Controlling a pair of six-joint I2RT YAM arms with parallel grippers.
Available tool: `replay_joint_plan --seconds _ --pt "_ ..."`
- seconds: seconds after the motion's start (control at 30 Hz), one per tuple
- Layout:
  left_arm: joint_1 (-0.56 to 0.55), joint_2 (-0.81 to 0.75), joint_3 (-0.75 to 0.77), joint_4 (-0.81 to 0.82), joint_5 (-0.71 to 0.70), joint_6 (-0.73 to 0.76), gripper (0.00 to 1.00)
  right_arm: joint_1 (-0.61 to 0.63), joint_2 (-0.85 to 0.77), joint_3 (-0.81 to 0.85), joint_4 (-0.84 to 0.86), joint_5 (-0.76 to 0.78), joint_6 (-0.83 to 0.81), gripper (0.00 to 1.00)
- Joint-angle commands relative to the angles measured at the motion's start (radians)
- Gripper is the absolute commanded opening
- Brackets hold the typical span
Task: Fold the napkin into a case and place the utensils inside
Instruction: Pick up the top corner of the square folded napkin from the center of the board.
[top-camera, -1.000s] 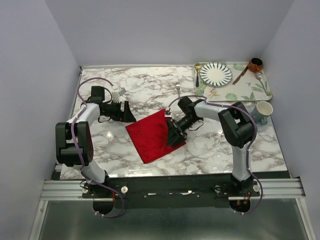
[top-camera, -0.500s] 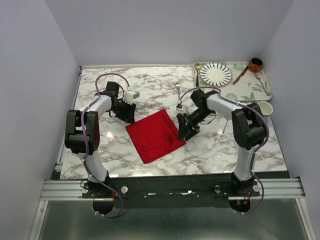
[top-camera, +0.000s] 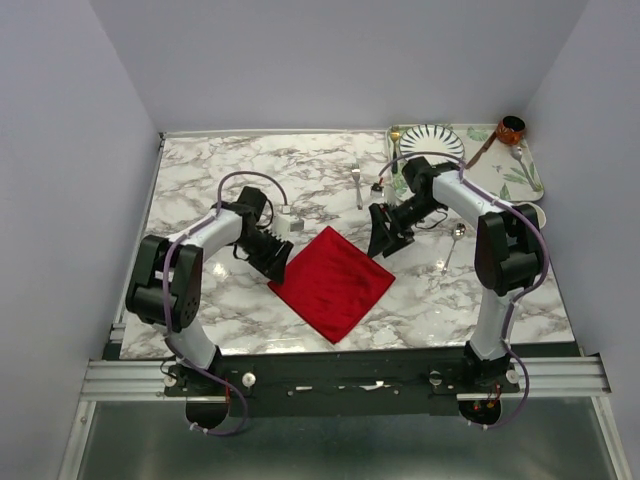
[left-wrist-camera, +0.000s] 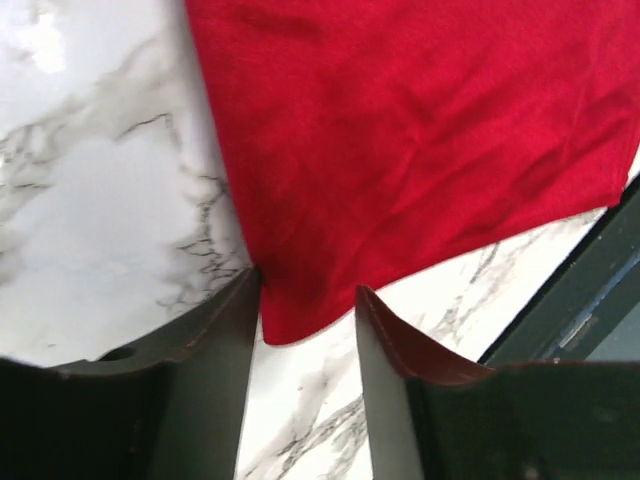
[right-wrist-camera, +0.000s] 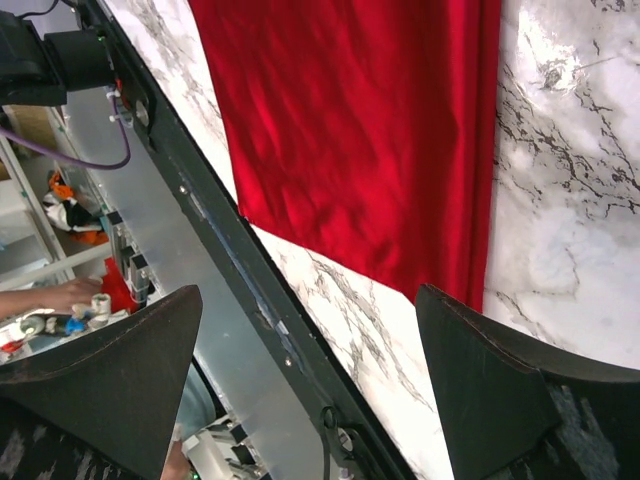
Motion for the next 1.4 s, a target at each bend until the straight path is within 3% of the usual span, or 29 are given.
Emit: replay_joint_plan --seconds 0.0,0.1,0.23,0.43,0.6,0.73,1.07,1.37 --pt "-0.016 -0.16 -0.034 0.026 -0.093 0.076 0.63 -0.007 0.017 0.037 -0.021 0.024 -0.017 0.95" --pt "-0.033 -0.349 -0.121 0.137 -0.104 0.197 0.64 -0.005 0.008 0.037 -0.012 0.026 -0.007 0.95" --pt "-0.18 -0.528 -0.222 0.169 -0.089 0.365 0.61 -0.005 -0.001 0.025 0.016 0.026 0.026 0.95" --pt "-0.494 -0.549 -0.35 0.272 -0.135 0.367 0.53 -0.01 -0.015 0.0 0.053 0.024 0.059 0.95" --pt "-0.746 -0.513 -0.438 0.462 -0.215 0.319 0.5 -0.024 0.001 -0.012 0.057 0.009 0.082 0.95" --pt "-0.844 -0.476 -0.485 0.552 -0.245 0.334 0.5 -0.031 0.001 -0.033 0.069 -0.022 0.111 0.95" --pt "-0.906 -0.364 -0.45 0.623 -0.278 0.365 0.47 -0.031 -0.016 -0.032 0.083 0.012 0.12 0.95" --pt "-0.915 -0.344 -0.444 0.634 -0.32 0.35 0.4 -0.031 -0.052 -0.058 0.086 0.02 0.115 0.96"
